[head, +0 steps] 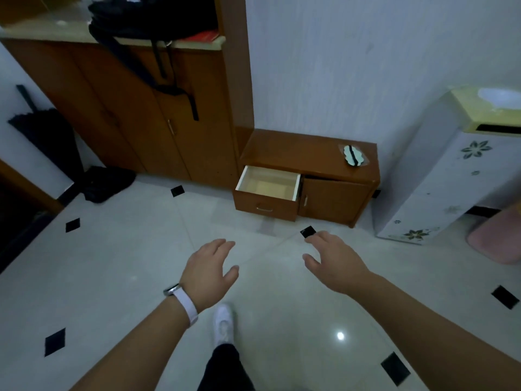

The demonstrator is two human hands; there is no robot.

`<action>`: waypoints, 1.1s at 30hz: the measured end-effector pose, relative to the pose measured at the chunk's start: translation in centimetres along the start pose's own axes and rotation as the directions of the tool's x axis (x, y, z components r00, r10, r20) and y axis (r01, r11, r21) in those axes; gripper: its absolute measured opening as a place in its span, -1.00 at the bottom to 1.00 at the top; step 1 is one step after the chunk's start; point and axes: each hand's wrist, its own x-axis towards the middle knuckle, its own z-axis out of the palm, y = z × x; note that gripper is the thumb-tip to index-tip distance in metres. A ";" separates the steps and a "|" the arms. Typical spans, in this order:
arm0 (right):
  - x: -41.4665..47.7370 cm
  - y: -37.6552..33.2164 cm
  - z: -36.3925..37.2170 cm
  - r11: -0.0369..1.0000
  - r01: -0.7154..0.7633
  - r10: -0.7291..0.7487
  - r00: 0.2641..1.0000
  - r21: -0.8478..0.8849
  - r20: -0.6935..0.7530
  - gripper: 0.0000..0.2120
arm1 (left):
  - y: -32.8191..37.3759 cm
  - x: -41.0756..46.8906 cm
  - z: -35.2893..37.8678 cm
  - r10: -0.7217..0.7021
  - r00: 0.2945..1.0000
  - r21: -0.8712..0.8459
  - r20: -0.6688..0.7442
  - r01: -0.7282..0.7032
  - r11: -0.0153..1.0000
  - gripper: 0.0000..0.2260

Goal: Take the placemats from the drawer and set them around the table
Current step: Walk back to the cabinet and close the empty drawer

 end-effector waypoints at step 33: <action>40.3 4.5 13.0 0.949 -0.314 0.316 0.947 -0.032 0.057 -0.55 | -21.6 49.3 11.0 0.307 0.892 0.023 0.331 -0.333 0.943 -0.52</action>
